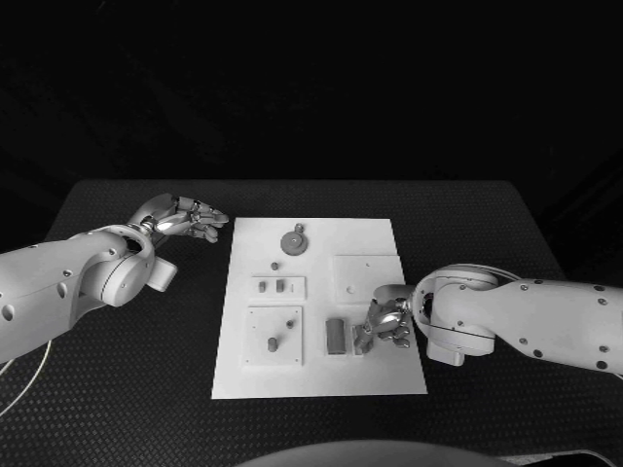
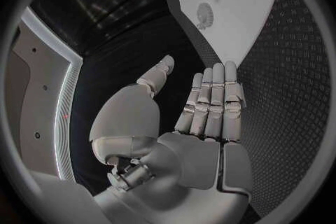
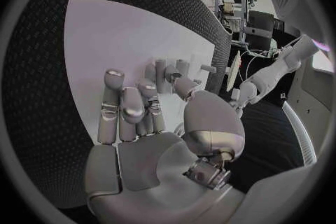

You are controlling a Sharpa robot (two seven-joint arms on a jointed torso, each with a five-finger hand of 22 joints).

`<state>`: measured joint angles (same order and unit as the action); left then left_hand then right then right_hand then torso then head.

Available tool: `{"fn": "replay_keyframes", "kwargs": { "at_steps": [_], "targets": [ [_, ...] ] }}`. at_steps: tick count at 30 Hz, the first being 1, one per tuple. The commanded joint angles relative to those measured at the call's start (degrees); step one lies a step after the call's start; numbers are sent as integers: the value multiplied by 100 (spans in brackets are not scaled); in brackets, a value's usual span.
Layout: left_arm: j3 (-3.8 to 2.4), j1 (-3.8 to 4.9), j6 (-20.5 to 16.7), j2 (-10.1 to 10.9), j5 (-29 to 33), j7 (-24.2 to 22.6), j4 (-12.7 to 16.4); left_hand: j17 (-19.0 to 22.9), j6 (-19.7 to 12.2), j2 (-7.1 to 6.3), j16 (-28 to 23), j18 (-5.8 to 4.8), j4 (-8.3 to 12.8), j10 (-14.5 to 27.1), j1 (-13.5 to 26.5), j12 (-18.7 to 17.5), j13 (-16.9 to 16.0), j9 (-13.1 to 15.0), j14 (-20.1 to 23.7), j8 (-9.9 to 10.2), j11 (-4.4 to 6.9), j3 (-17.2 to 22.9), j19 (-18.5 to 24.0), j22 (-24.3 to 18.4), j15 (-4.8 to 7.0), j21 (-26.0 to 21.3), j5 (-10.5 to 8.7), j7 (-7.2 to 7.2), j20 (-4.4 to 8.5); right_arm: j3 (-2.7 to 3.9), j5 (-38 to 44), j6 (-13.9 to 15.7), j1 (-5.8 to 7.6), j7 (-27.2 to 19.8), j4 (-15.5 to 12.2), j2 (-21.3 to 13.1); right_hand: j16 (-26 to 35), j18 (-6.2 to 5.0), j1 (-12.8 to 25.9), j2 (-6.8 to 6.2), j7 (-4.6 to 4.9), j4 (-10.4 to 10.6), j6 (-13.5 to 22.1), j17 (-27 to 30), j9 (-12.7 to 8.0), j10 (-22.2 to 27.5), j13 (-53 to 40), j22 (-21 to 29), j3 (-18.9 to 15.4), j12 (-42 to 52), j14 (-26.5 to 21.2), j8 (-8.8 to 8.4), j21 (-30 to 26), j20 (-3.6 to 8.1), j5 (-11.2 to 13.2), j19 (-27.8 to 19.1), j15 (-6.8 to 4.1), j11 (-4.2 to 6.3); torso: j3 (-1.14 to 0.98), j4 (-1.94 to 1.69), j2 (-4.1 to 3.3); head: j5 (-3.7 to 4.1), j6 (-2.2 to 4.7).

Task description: Assemble the parts on the task board

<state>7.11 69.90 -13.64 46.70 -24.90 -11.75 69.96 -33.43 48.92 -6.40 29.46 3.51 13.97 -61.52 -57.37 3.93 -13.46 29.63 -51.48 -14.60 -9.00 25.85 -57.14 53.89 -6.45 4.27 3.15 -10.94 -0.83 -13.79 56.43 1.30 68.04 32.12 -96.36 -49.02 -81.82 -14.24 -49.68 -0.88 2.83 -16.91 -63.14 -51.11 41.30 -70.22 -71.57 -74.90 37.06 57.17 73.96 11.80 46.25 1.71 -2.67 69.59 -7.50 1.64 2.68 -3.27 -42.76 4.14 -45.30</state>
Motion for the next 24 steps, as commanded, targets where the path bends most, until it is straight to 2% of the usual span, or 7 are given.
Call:
{"fn": "replay_keyframes", "kwargs": {
  "at_steps": [1, 7, 18, 24],
  "targets": [
    [-3, 5, 28, -2, 1, -34, 18, -11, -25, -43, -35, 63, 9, -5, 32, 5, 7, -6, -34, -26, 7, -15, 26, -7, -1, -15, -28, 27, 5, -3, -15, -91, -8, -17, 27, 12, -14, -76, -250, 235, 164, 25, 136, 4, 2, -45, 11, -109, -15, 7, -9, 16, 21, 0, -20, 3, -30, 21, 1, 3, 1, -1, 6],
    [-3, 5, 29, 3, 1, -31, 16, -13, -26, -42, -37, 63, 8, -5, 33, 5, 7, -6, -34, -26, 7, -15, 26, -7, -1, -16, -28, 27, 5, -3, 0, -23, -28, -44, 60, 40, -1, -76, 60, 43, 171, 155, 124, 17, -31, -43, 23, -86, -91, -8, -5, 2, -3, -9, -20, 30, -25, 14, -1, 0, 0, -2, 2],
    [-3, 5, 33, 2, 1, -22, 17, -18, -28, -43, -41, 63, 6, -5, 36, 5, 8, -7, -35, -26, 7, -16, 26, -7, -1, -16, -28, 26, 4, -3, 0, -1, -40, -87, 68, 78, 5, -76, 128, -37, 170, 216, 124, 24, -50, -44, 28, -78, -51, -13, 1, -7, -21, 6, -20, 45, -28, 16, -1, 2, 0, -10, -7],
    [-3, 5, 32, 3, 1, -17, 14, -20, -29, -44, -43, 63, 7, -4, 35, 5, 8, -8, -35, -26, 7, -16, 27, -7, -1, -16, -28, 26, 5, -3, -8, -15, -42, -105, 59, 80, 11, -76, 189, -145, 173, 283, 130, 29, -64, -40, 31, -76, -34, -18, 3, -16, -34, 13, -20, 55, -26, 13, 0, 0, 2, -16, -7]
  ]
}}
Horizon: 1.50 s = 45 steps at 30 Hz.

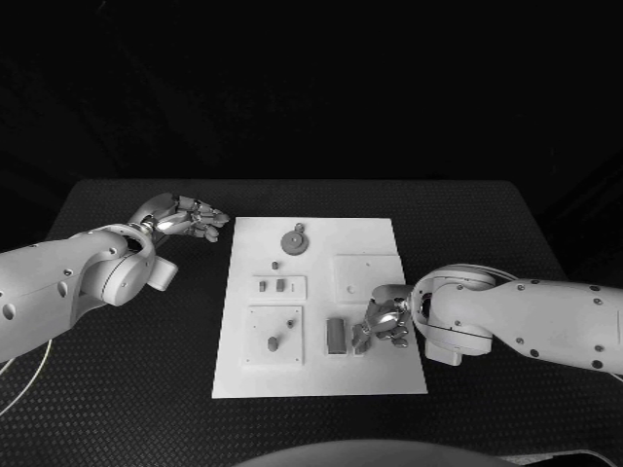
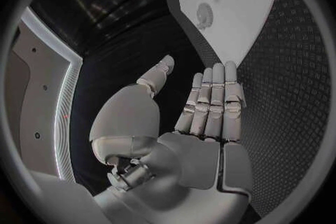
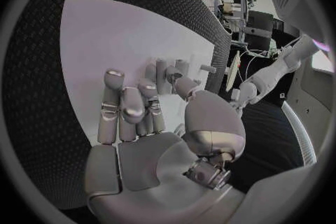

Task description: Assemble the parts on the task board

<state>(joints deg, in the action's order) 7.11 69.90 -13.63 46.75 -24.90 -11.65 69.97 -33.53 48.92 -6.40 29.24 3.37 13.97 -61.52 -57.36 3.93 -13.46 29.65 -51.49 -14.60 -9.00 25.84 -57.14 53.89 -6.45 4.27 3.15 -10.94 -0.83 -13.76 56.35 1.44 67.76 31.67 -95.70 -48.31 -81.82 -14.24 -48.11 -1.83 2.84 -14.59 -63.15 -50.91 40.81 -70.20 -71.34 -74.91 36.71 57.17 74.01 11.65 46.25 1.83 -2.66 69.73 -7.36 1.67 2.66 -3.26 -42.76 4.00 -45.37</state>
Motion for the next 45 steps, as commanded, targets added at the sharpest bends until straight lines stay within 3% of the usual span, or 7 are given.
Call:
{"fn": "replay_keyframes", "kwargs": {
  "at_steps": [1, 14, 20, 23, 30, 45],
  "targets": [
    [-3, 5, 34, -2, 1, -27, 13, -10, -29, -45, -21, 77, 7, -4, 35, 5, 9, -9, -34, -26, 7, -16, 27, -7, -1, -16, -28, 26, 5, -6, 0, -19, -14, -52, -5, 8, 12, -76, 38, -61, 173, 59, 130, 11, -16, -41, 8, -76, 4, -18, -2, -1, -36, 2, -21, 43, -40, 10, 3, -1, 1, -2, 0],
    [-3, 5, 28, -5, 0, -26, 11, -15, -32, -48, -25, 77, 6, -3, 36, 4, 9, -10, -35, -26, 6, -17, 27, -7, -1, -16, -28, 25, 5, -6, -5, -43, -14, -35, 28, -8, 27, -76, 238, -470, 180, 441, 157, 20, -46, -18, 10, -77, 64, -27, 1, -18, -80, 23, -21, 66, -38, 4, -1, 2, 0, 5, 1],
    [-2, 5, 27, -7, 0, -25, 11, -17, -33, -50, -27, 77, 6, -2, 37, 4, 10, -11, -35, -26, 6, -17, 28, -7, -1, -17, -28, 24, 4, -6, -9, -41, -14, -43, 28, -10, 29, -76, 274, -556, 181, 520, 167, 20, -50, -13, 9, -80, 78, -26, 1, -20, -88, 28, -21, 69, -38, 3, -1, 3, -1, 4, -5],
    [-2, 5, 24, -8, 0, -25, 10, -18, -34, -50, -28, 77, 7, -1, 36, 4, 10, -11, -35, -26, 6, -16, 28, -8, -2, -17, -28, 24, 5, -6, -10, -67, -14, -55, 23, -7, 29, -76, 256, -555, 181, 522, 171, 20, -51, -12, 8, -82, 92, -26, 2, -22, -90, 33, -21, 69, -38, 4, -1, 1, 0, 4, -2],
    [-2, 5, 20, -8, -1, -23, 9, -21, -35, -50, -31, 77, 7, -1, 35, 3, 10, -12, -35, -26, 6, -15, 29, -8, -2, -17, -28, 24, 5, -6, -34, -131, -14, -82, -3, 1, 25, -76, 65, -291, 185, 286, 179, 16, -45, -6, -1, -104, 94, -14, 2, -10, -83, 38, -21, 61, -33, -1, 0, 2, 0, 0, -11],
    [-1, 5, 15, 1, -6, -14, 10, -26, -35, -50, -36, 77, 6, 0, 35, 3, 11, -12, -36, -28, 5, -15, 29, -8, -2, -17, -28, 24, 4, -6, -37, -199, -14, -47, -68, -50, 27, -76, 139, -309, 189, 273, 179, 17, -48, -4, 0, -103, 31, -14, 0, -8, -88, 20, -20, 58, -28, -5, 2, 2, 1, -13, -28]
  ]
}}
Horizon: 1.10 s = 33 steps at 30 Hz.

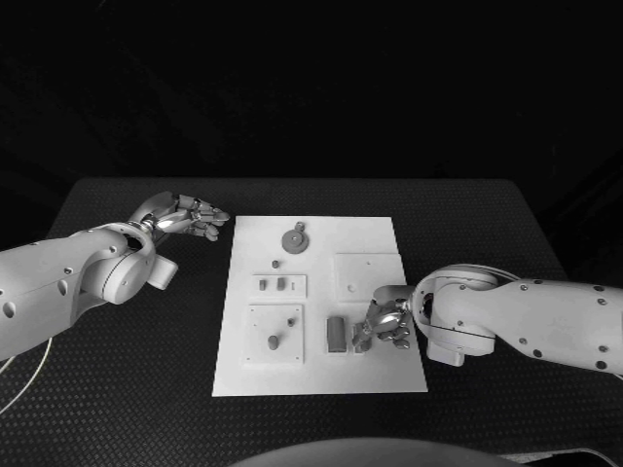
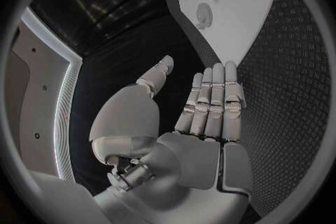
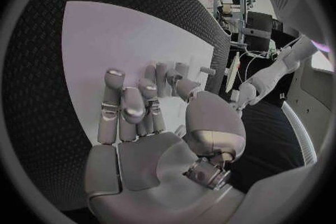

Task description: Assemble the parts on the task board

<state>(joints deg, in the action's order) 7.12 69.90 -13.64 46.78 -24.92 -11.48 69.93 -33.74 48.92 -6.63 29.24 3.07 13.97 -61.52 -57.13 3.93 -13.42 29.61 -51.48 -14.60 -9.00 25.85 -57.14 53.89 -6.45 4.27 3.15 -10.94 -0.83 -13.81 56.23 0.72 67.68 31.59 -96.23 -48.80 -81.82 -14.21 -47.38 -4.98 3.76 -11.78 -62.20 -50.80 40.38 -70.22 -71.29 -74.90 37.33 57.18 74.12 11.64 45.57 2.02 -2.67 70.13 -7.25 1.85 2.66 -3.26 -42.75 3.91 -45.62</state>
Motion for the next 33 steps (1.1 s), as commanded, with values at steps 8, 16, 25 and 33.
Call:
{"fn": "replay_keyframes", "kwargs": {
  "at_steps": [8, 16, 25, 33],
  "targets": [
    [-2, 5, 16, -4, -5, -30, 13, -9, -35, -28, -38, 107, 5, 0, 13, 3, 7, -9, -36, -28, 5, -15, 29, -8, -2, -17, -28, 23, 4, -1, -24, -54, -6, -54, 8, 9, 41, -79, 236, -150, 97, 161, 95, 11, -17, 6, 3, -93, -39, -25, -15, -12, -43, -3, -20, 18, -40, -23, -2, 3, -2, -3, 5],
    [-2, 5, 19, -7, -5, -30, 12, -11, -37, -31, -40, 106, 4, 1, 15, 3, 8, -10, -36, -28, 5, -15, 30, -8, -2, -17, -28, 23, 4, -1, -52, -62, -6, -80, 16, 21, 53, -79, 381, -414, 102, 467, 123, 15, -30, 22, 4, -91, 55, -28, -14, -22, -67, 13, -20, 28, -38, -27, 0, 3, -2, 3, 1],
    [-2, 5, 17, -1, -6, -27, 11, -14, -39, -34, -43, 106, 4, 2, 15, 3, 8, -11, -36, -27, 4, -15, 31, -8, -3, -17, -28, 22, 4, -1, -52, -64, -6, -93, 14, 2, 55, -79, 421, -533, 103, 625, 134, 15, -29, 26, 2, -95, 112, -25, -12, -21, -73, 21, -20, 36, -38, -27, 3, 0, -1, 6, 0],
    [-1, 5, 24, 5, -6, -24, 8, -17, -41, -34, -46, 107, 5, 2, 13, 3, 8, -11, -37, -28, 4, -14, 31, -8, -3, -17, -28, 22, 4, -1, -18, -336, -6, -141, -47, -109, 51, -79, 294, -605, 101, 573, 135, 11, -20, 28, -3, -106, 143, -17, -8, -9, -64, 35, -20, 40, -40, -25, 2, 0, -1, 8, 3]
  ]
}}
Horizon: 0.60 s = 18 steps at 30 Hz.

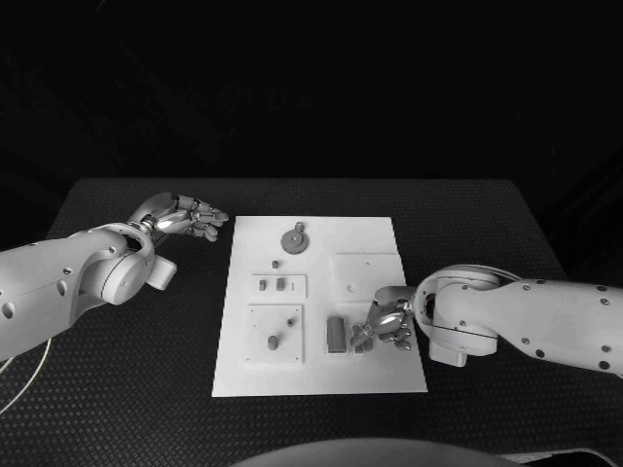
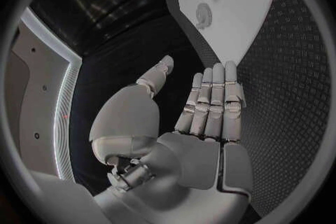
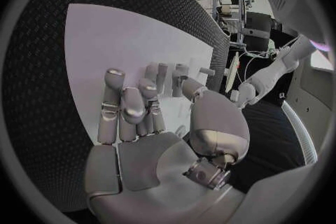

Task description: Assemble the parts on the task board

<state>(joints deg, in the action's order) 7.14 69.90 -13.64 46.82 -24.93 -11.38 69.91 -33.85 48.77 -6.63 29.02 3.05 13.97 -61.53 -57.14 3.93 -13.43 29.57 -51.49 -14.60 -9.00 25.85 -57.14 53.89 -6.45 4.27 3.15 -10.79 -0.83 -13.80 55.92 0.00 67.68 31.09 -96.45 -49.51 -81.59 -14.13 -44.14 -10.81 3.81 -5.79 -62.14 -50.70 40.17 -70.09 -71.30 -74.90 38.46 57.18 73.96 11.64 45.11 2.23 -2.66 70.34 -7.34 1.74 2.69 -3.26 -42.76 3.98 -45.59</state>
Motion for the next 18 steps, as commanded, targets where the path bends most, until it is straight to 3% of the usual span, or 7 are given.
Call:
{"fn": "replay_keyframes", "kwargs": {
  "at_steps": [1, 10, 14, 18],
  "targets": [
    [-2, 5, 23, 2, -5, -31, 8, -7, -25, -34, -24, 109, 5, 2, 13, 3, 10, -7, -37, -28, 4, -14, 31, -8, -2, -17, -28, 6, 4, -2, 12, -306, -5, -86, -34, -55, 27, -87, -52, -32, 96, -42, 129, 0, 4, 14, -3, -107, 29, -16, 9, -8, -16, 14, -21, 19, -31, -14, -1, -1, 0, -2, -2],
    [-2, 5, 25, -2, -5, -40, 9, -11, -26, -33, -27, 109, 0, 2, 18, 4, 10, -8, -38, -29, 4, -14, 29, -7, -3, -17, -28, 6, 3, -2, -13, -657, -5, -65, -33, -63, 34, -87, -256, -146, 101, -185, 148, 2, 13, 22, -3, -108, 44, -16, 6, -3, -15, 13, -21, 12, -26, -20, -3, 3, -1, -14, 6],
    [-2, 5, 24, -2, -5, -41, 10, -13, -25, -33, -28, 109, 0, 1, 18, 4, 10, -8, -39, -29, 4, -14, 29, -7, -2, -16, -28, 6, 4, -3, -9, -637, -6, -65, -26, -43, 36, -87, -372, -142, 105, -261, 154, 3, 18, 23, -3, -108, 47, -15, 7, 1, -13, 7, -21, 12, -22, -23, -4, 4, -1, -12, 8],
    [-2, 5, 26, -5, -5, -42, 10, -14, -25, -33, -29, 110, 0, 1, 17, 4, 10, -8, -40, -30, 5, -13, 29, -7, -2, -16, -28, 6, 4, -3, 43, -579, -6, -51, -10, -22, 36, -87, -436, -50, 108, -302, 158, 2, 22, 23, -2, -108, 36, -14, 9, 5, -13, 1, -21, 12, -19, -26, -3, 0, 1, -5, 6]
  ]
}}
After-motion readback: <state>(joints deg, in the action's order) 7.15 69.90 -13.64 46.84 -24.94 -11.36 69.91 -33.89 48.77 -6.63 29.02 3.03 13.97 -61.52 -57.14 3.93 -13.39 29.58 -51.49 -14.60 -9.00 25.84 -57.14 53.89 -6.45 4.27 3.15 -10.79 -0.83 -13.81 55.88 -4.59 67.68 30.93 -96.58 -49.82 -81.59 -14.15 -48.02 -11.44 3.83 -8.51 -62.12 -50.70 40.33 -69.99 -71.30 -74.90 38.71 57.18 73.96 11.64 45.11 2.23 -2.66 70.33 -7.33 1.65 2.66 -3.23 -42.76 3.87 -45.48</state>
